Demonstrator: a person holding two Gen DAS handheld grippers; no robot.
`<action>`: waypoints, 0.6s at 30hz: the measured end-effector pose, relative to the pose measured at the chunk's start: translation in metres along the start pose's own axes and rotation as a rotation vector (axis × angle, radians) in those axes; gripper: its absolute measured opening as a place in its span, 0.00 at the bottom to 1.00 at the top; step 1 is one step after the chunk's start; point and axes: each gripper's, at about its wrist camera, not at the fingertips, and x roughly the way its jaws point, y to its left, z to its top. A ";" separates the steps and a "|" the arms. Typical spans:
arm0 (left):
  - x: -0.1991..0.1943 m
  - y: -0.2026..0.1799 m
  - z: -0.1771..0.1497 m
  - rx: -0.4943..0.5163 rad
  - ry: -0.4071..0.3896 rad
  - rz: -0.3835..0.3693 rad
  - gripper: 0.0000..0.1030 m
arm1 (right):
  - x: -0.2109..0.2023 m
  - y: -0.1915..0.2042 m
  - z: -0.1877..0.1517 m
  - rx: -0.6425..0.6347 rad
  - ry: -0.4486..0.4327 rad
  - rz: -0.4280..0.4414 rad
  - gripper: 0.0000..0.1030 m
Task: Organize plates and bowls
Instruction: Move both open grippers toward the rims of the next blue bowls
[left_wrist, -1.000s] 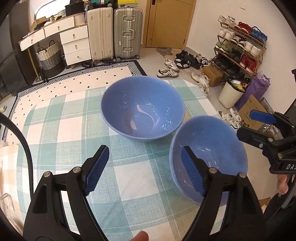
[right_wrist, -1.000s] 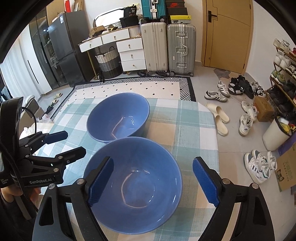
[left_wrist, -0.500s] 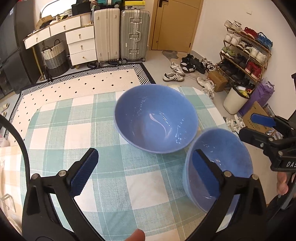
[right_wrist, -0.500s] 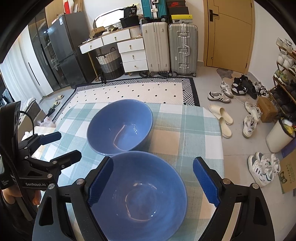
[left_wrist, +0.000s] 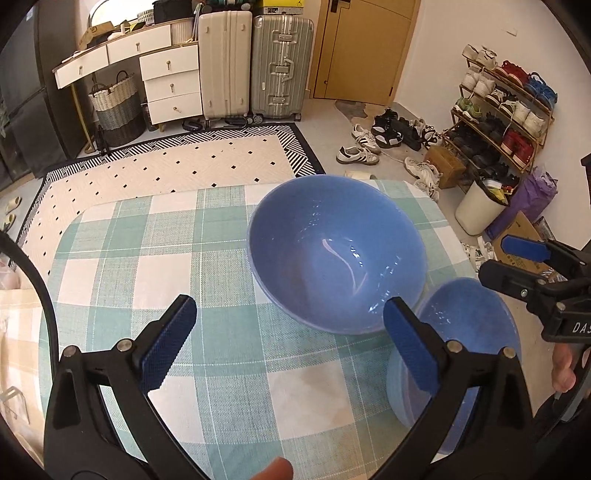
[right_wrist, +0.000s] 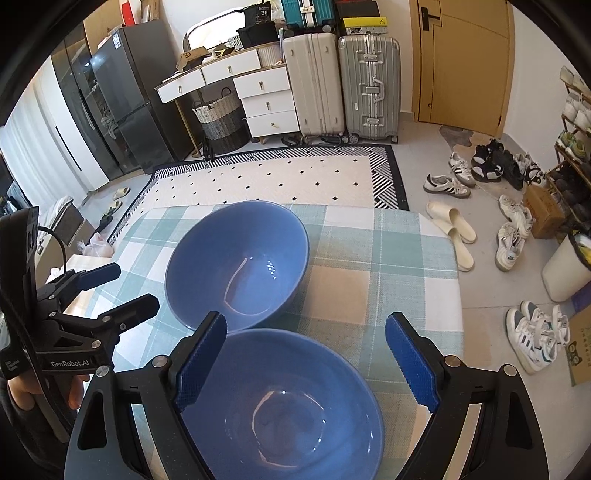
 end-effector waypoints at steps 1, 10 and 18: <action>0.003 0.001 0.002 -0.002 0.003 0.000 0.98 | 0.003 0.000 0.001 0.000 0.004 0.003 0.87; 0.027 0.009 0.007 -0.034 0.020 0.000 0.97 | 0.025 0.005 0.015 -0.004 0.037 0.032 0.87; 0.052 0.014 0.010 -0.051 0.047 -0.012 0.93 | 0.046 0.008 0.023 -0.001 0.076 0.073 0.87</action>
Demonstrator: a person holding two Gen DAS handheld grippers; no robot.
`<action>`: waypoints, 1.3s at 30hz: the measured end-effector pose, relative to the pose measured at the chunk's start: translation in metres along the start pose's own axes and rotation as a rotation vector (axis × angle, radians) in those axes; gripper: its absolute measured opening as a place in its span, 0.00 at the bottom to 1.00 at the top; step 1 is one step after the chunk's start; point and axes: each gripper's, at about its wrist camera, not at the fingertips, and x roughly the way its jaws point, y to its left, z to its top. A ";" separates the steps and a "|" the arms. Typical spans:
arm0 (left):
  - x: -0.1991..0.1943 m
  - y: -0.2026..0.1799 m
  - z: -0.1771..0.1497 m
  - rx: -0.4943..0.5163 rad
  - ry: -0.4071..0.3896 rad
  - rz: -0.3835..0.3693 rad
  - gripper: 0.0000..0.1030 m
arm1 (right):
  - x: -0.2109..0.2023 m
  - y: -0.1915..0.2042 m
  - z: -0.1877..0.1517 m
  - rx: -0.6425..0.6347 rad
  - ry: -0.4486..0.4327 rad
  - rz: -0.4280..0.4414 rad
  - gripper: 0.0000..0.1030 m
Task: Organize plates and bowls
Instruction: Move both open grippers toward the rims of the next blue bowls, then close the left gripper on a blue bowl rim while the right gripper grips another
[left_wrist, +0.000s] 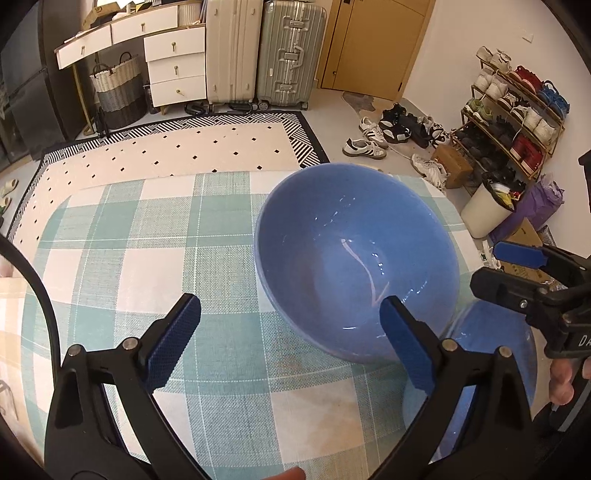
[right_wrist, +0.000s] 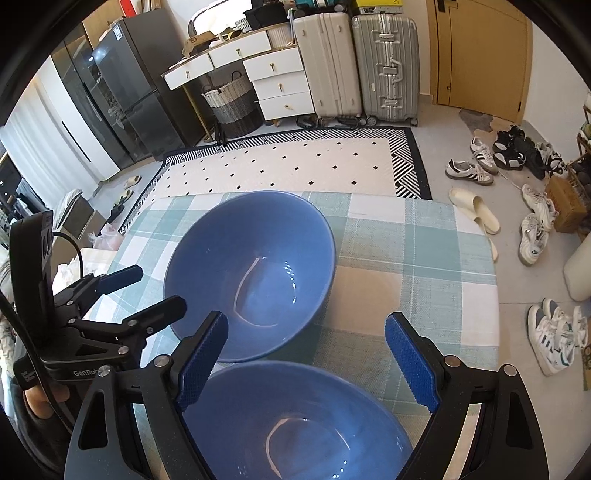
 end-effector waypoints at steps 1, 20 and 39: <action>0.003 0.001 0.001 -0.001 0.002 -0.002 0.93 | 0.001 0.000 0.001 0.003 0.003 0.007 0.87; 0.041 0.007 0.011 -0.014 0.032 -0.031 0.45 | 0.037 -0.005 0.013 0.018 0.066 0.068 0.59; 0.051 0.016 0.012 -0.013 0.026 0.001 0.18 | 0.050 -0.003 0.010 0.004 0.074 0.001 0.20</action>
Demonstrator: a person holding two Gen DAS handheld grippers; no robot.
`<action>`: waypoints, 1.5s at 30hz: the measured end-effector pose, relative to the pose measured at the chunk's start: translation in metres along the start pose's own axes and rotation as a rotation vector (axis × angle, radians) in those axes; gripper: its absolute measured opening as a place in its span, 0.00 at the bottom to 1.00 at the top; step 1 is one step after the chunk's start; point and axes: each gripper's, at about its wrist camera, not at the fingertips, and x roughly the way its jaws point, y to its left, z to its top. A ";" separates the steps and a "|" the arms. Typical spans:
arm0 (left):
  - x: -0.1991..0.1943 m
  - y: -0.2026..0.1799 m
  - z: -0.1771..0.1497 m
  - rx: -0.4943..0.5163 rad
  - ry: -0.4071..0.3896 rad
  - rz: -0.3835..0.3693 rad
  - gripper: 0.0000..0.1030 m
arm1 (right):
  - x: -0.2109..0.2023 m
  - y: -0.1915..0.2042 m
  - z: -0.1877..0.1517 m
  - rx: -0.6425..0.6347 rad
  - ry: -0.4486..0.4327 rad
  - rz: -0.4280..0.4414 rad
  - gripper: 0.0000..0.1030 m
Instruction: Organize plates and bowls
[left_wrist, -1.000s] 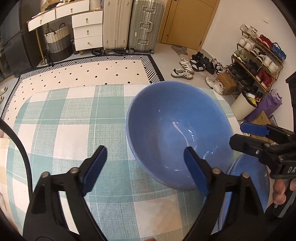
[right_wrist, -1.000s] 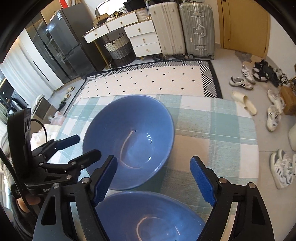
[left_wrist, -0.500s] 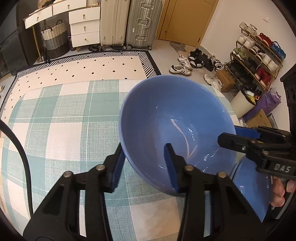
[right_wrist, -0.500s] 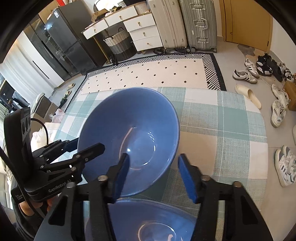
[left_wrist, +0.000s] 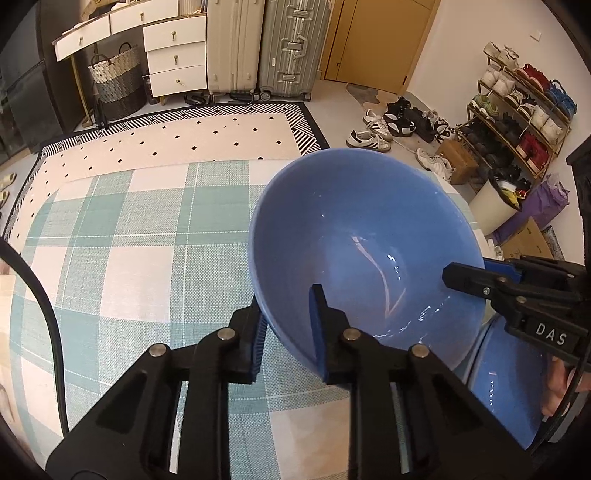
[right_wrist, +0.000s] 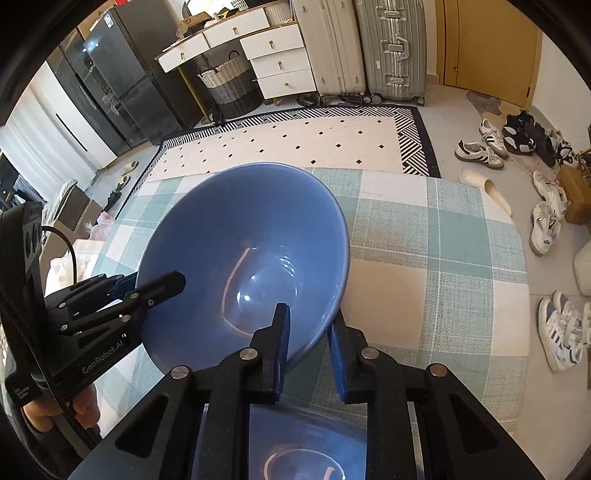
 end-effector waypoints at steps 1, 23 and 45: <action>-0.002 0.001 0.000 0.000 -0.005 0.000 0.18 | -0.001 0.001 0.000 -0.001 -0.005 0.000 0.20; -0.103 -0.012 -0.013 0.021 -0.142 0.011 0.18 | -0.076 0.037 -0.009 -0.057 -0.122 -0.008 0.20; -0.220 -0.064 -0.044 0.056 -0.220 -0.008 0.18 | -0.168 0.064 -0.049 -0.065 -0.202 -0.042 0.20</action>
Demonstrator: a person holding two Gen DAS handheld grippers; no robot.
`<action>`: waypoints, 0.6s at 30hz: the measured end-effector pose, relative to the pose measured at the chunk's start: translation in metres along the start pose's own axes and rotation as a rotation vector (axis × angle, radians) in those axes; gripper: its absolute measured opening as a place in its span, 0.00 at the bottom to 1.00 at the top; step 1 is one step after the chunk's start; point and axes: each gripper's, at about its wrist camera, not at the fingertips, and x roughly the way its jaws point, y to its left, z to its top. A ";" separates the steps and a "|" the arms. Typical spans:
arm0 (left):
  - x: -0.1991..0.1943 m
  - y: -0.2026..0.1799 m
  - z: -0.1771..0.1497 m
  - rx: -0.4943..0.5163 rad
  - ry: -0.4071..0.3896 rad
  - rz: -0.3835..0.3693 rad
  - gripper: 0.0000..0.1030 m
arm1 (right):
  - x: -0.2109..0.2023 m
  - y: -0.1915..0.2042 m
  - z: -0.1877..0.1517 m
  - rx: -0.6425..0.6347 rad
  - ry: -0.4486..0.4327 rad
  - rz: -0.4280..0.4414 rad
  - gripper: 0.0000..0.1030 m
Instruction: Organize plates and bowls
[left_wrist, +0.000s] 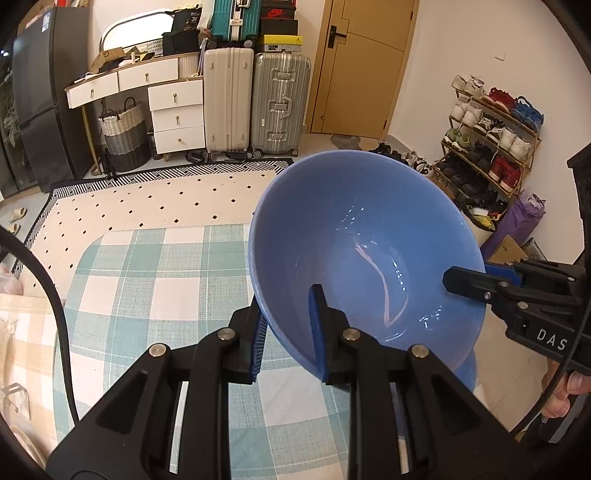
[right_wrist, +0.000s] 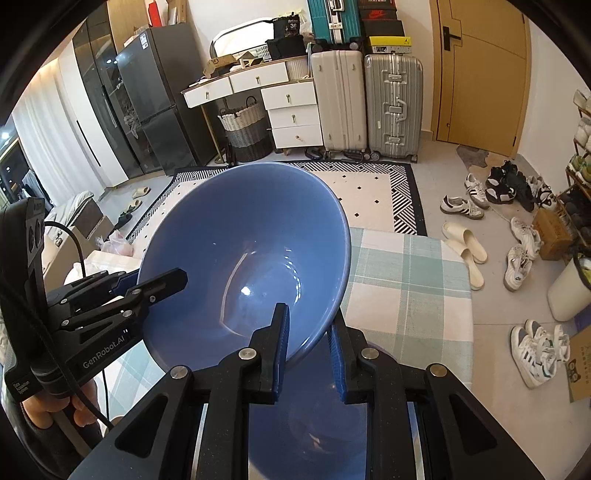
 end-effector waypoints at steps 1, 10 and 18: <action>-0.005 -0.003 -0.001 0.002 -0.002 -0.001 0.18 | -0.004 0.000 -0.002 0.001 -0.003 -0.002 0.20; -0.041 -0.033 -0.013 0.021 -0.007 -0.020 0.18 | -0.035 0.000 -0.020 0.015 -0.019 -0.022 0.20; -0.065 -0.062 -0.023 0.037 -0.006 -0.033 0.18 | -0.055 -0.005 -0.037 0.029 -0.034 -0.035 0.20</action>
